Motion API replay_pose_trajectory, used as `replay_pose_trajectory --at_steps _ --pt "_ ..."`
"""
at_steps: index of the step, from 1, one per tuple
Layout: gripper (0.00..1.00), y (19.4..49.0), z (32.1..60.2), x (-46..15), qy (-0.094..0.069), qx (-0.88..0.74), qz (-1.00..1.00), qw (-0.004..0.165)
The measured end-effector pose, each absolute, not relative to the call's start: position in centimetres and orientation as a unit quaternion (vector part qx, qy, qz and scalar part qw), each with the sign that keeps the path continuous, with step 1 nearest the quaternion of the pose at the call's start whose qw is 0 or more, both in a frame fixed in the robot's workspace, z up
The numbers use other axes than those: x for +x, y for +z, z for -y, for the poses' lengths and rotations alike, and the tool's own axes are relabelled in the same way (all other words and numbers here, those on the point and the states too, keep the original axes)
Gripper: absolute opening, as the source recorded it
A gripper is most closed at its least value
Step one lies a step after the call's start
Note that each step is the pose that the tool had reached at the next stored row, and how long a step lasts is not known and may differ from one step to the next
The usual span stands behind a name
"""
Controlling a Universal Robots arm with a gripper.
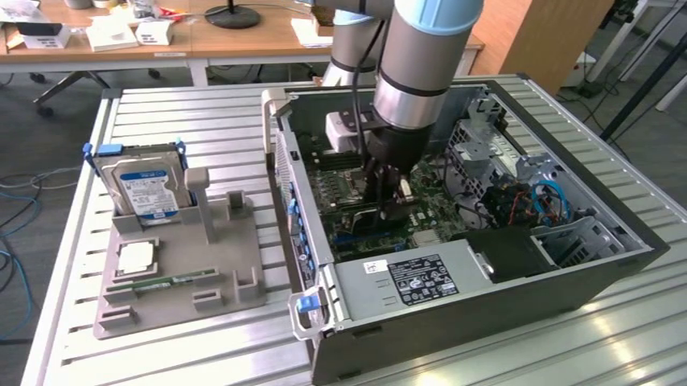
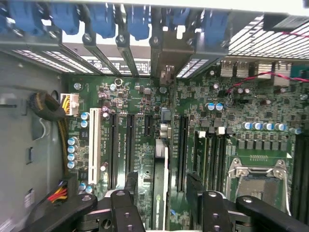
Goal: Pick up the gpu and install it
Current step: 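Insert the gpu into the slot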
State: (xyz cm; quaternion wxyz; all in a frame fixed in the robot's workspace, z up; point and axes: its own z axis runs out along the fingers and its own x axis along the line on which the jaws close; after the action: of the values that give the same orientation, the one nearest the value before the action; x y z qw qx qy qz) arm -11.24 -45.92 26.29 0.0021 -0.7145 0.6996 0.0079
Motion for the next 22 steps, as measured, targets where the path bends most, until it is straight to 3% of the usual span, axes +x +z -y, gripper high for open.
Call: replay_pose_trajectory --at_steps 22 --pt "0.53 33.2 45.9 -11.2 0.008 -0.714 -0.700 0.002"
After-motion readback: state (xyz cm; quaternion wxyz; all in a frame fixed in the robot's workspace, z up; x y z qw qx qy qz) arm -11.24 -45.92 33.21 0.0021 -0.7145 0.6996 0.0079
